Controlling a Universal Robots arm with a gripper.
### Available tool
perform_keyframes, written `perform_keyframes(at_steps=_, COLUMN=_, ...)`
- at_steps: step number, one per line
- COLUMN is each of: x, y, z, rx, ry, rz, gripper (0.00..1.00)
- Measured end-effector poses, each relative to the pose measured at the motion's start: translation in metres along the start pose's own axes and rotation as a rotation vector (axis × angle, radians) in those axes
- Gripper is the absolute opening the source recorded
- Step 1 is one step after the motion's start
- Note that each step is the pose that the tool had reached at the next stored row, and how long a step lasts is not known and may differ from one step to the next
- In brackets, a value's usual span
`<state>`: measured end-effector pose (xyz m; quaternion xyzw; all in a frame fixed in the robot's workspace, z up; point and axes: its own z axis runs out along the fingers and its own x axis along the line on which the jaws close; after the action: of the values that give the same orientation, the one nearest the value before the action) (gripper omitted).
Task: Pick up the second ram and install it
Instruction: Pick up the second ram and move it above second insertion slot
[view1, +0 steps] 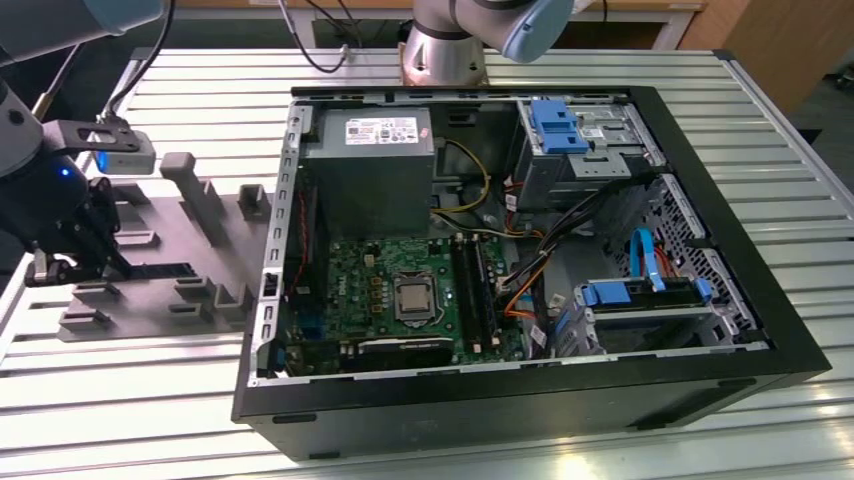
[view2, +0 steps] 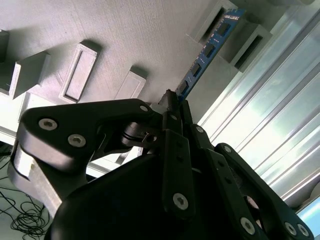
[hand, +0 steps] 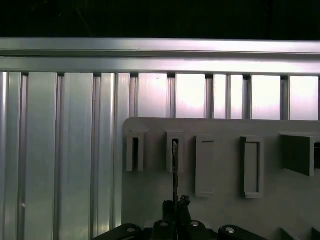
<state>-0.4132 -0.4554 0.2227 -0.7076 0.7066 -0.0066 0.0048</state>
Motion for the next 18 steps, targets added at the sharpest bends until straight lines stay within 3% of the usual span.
perform_keyframes(at_steps=2, x=0.0000, y=-0.0001, z=-0.0042, rx=-0.0001, ry=0.0001, rz=0.000, gripper=0.14)
perform_keyframes(at_steps=18, x=0.0000, y=-0.0001, z=-0.0080, rx=-0.0001, ry=0.0001, rz=0.000, gripper=0.14)
